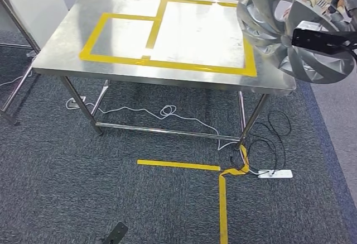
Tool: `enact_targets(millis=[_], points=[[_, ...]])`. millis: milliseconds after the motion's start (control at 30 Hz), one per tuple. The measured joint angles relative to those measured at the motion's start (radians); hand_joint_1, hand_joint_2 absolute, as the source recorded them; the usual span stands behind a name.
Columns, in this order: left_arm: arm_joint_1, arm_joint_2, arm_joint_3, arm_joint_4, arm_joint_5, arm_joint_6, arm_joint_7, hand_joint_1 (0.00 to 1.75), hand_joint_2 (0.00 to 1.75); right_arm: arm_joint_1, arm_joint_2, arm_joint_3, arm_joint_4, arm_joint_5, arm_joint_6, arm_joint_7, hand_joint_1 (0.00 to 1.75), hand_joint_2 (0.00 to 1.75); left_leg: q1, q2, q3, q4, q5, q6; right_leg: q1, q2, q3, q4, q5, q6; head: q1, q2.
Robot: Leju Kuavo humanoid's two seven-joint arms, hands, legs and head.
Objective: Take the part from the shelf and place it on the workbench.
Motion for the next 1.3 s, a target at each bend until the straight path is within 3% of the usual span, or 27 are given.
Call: enact_targets(millis=[67, 167, 200, 233, 267, 333, 400, 500, 567, 600, 667, 700, 733, 767, 833, 900, 1067, 1133, 1200, 1233, 1267, 1300], points=[[-0.002, -0.001, 0.0, 0.0, -0.001, 0.002, 0.0, 0.0, 0.0, -0.005, -0.001, -0.002, 0.0, 0.0, 0.0, -0.001, 1.75, 1.75, 0.004, 0.002, 0.007, -0.009, 0.005, 0.01, 0.0, 0.0, -0.021, 0.039, -0.026, 0.003, 0.001, 0.0], [-0.005, -0.005, 0.0, 0.0, -0.004, 0.004, 0.0, 0.0, 0.0, -0.012, -0.003, -0.005, 0.0, 0.0, 0.001, -0.005, 1.75, 1.75, 0.004, 0.005, 0.011, -0.013, 0.005, 0.017, 0.003, -0.001, -0.121, 0.238, -0.112, -0.001, 0.003, 0.0], [-0.006, -0.006, 0.0, 0.0, -0.005, 0.004, 0.0, 0.0, 0.0, -0.012, -0.004, -0.005, 0.001, 0.0, 0.002, -0.008, 1.75, 1.75, 0.003, 0.005, 0.012, -0.012, 0.003, 0.018, 0.003, -0.001, -0.154, 0.295, -0.125, -0.002, 0.003, 0.0], [-0.006, -0.008, 0.0, 0.0, -0.006, 0.003, 0.0, 0.0, 0.0, -0.012, -0.006, -0.005, 0.001, 0.0, 0.002, -0.01, 1.75, 1.75, 0.002, 0.005, 0.014, -0.011, 0.0, 0.018, 0.003, -0.001, -0.17, 0.317, -0.118, -0.003, 0.003, 0.0], [-0.006, -0.009, 0.0, 0.0, -0.006, 0.002, 0.0, 0.0, 0.0, -0.013, -0.007, -0.005, 0.002, 0.0, 0.004, -0.012, 1.75, 1.75, 0.002, 0.005, 0.018, -0.009, -0.004, 0.017, 0.003, -0.001, -0.165, 0.294, -0.091, -0.004, 0.003, 0.0], [-0.007, -0.011, 0.0, 0.0, -0.006, -0.003, 0.001, 0.0, 0.0, -0.016, -0.009, -0.005, 0.002, 0.0, 0.005, -0.016, 1.75, 1.75, 0.002, 0.004, 0.028, -0.004, -0.016, 0.01, 0.004, -0.004, -0.106, 0.16, -0.015, -0.008, 0.003, 0.0], [-0.01, -0.012, 0.0, 0.0, -0.005, -0.009, 0.001, 0.0, 0.0, -0.022, -0.009, -0.005, 0.003, 0.0, 0.006, -0.017, 1.75, 1.75, -0.001, 0.004, 0.028, 0.005, -0.027, 0.001, 0.007, -0.005, -0.052, 0.055, 0.016, -0.012, 0.003, 0.0], [-0.011, -0.012, 0.0, 0.0, -0.004, -0.009, 0.002, 0.0, 0.0, -0.028, -0.009, -0.005, 0.005, 0.0, 0.007, -0.018, 1.75, 1.75, -0.002, 0.005, 0.022, 0.011, -0.034, -0.012, 0.01, -0.002, -0.041, 0.038, 0.006, -0.026, 0.003, 0.0], [-0.013, -0.011, 0.001, 0.0, -0.005, -0.005, 0.002, 0.0, 0.0, -0.028, -0.009, -0.005, 0.006, 0.0, 0.007, -0.018, 1.75, 1.75, -0.001, 0.005, 0.013, 0.041, -0.057, -0.026, 0.006, -0.002, -0.035, 0.037, 0.001, -0.037, -0.002, 0.0], [-0.014, -0.01, 0.001, -0.001, -0.005, -0.004, 0.002, 0.0, 0.0, -0.028, -0.009, -0.005, 0.006, 0.0, 0.008, -0.018, 1.75, 1.75, 0.001, 0.005, -0.007, 0.084, -0.079, -0.033, 0.003, -0.003, -0.03, 0.036, -0.001, -0.042, -0.005, 0.0], [-0.015, -0.01, 0.001, -0.001, -0.005, -0.003, 0.002, 0.0, 0.0, -0.027, -0.009, -0.004, 0.006, 0.0, 0.008, -0.018, 1.75, 1.75, 0.008, 0.005, -0.076, 0.218, -0.133, -0.044, 0.004, -0.003, -0.026, 0.036, -0.006, -0.048, -0.009, 0.0], [-0.014, -0.01, 0.001, 0.0, -0.005, -0.003, 0.002, 0.0, 0.0, -0.027, -0.009, -0.003, 0.006, 0.0, 0.008, -0.018, 1.75, 1.75, 0.011, 0.005, -0.111, 0.277, -0.148, -0.047, 0.004, -0.002, -0.024, 0.037, -0.009, -0.05, -0.009, 0.0], [-0.013, -0.01, 0.001, 0.0, -0.005, -0.003, 0.002, 0.0, 0.0, -0.026, -0.009, -0.001, 0.006, 0.0, 0.008, -0.018, 1.75, 1.75, 0.012, 0.005, -0.133, 0.308, -0.145, -0.048, 0.005, -0.001, -0.021, 0.038, -0.012, -0.051, -0.009, 0.0], [-0.012, -0.01, 0.001, 0.0, -0.004, -0.003, 0.002, 0.0, 0.0, -0.026, -0.009, 0.001, 0.006, 0.0, 0.008, -0.018, 1.75, 1.75, 0.012, 0.005, -0.137, 0.298, -0.119, -0.047, 0.005, 0.0, -0.017, 0.039, -0.016, -0.051, -0.009, 0.0], [-0.011, -0.01, 0.001, 0.0, -0.004, -0.003, 0.002, 0.0, 0.0, -0.025, -0.009, 0.003, 0.006, -0.001, 0.008, -0.018, 1.75, 1.75, 0.012, 0.005, -0.099, 0.178, -0.029, -0.04, 0.006, 0.002, -0.007, 0.039, -0.024, -0.048, -0.009, 0.0], [-0.011, -0.01, 0.002, 0.0, -0.004, -0.003, 0.003, 0.0, 0.0, -0.026, -0.009, 0.003, 0.006, -0.001, 0.007, -0.018, 1.75, 1.75, 0.009, 0.004, -0.055, 0.065, 0.023, -0.029, 0.009, 0.005, -0.003, 0.039, -0.029, -0.042, -0.009, 0.0], [-0.011, -0.011, 0.003, -0.001, -0.003, -0.002, 0.004, 0.0, 0.0, -0.027, -0.01, 0.003, 0.006, -0.001, 0.007, -0.016, 1.75, 1.75, 0.01, 0.005, -0.028, 0.01, 0.012, -0.009, 0.01, 0.006, -0.016, 0.048, -0.043, -0.018, -0.006, 0.0], [-0.013, -0.013, 0.003, -0.001, -0.003, -0.001, 0.004, 0.0, 0.0, -0.026, -0.011, 0.002, 0.006, -0.001, 0.007, -0.016, 1.75, 1.75, 0.014, 0.006, -0.02, 0.001, 0.014, -0.001, 0.009, 0.004, -0.061, 0.138, -0.089, -0.013, -0.003, 0.0], [-0.012, -0.015, 0.003, -0.001, -0.003, 0.0, 0.003, 0.0, 0.0, -0.021, -0.011, 0.003, 0.006, -0.001, 0.006, -0.015, 1.75, 1.75, 0.013, 0.005, -0.019, 0.002, 0.011, 0.005, 0.01, 0.003, -0.136, 0.278, -0.139, -0.01, -0.001, 0.0], [-0.01, -0.015, 0.003, -0.001, -0.003, 0.0, 0.003, 0.0, 0.0, -0.017, -0.011, 0.004, 0.006, -0.002, 0.006, -0.015, 1.75, 1.75, 0.013, 0.005, -0.017, 0.003, 0.009, 0.005, 0.01, 0.003, -0.164, 0.319, -0.143, -0.008, -0.001, 0.0], [-0.008, -0.015, 0.003, -0.001, -0.003, 0.0, 0.003, 0.0, 0.0, -0.013, -0.011, 0.004, 0.006, -0.002, 0.006, -0.015, 1.75, 1.75, 0.013, 0.004, -0.013, 0.004, 0.005, 0.005, 0.009, 0.003, -0.174, 0.323, -0.126, -0.007, -0.001, 0.0], [-0.008, -0.015, 0.003, -0.001, -0.003, 0.0, 0.003, 0.0, 0.0, -0.01, -0.011, 0.004, 0.006, -0.002, 0.006, -0.015, 1.75, 1.75, 0.013, 0.003, -0.008, 0.007, -0.001, 0.004, 0.009, 0.002, -0.161, 0.282, -0.089, -0.007, -0.001, 0.0]])
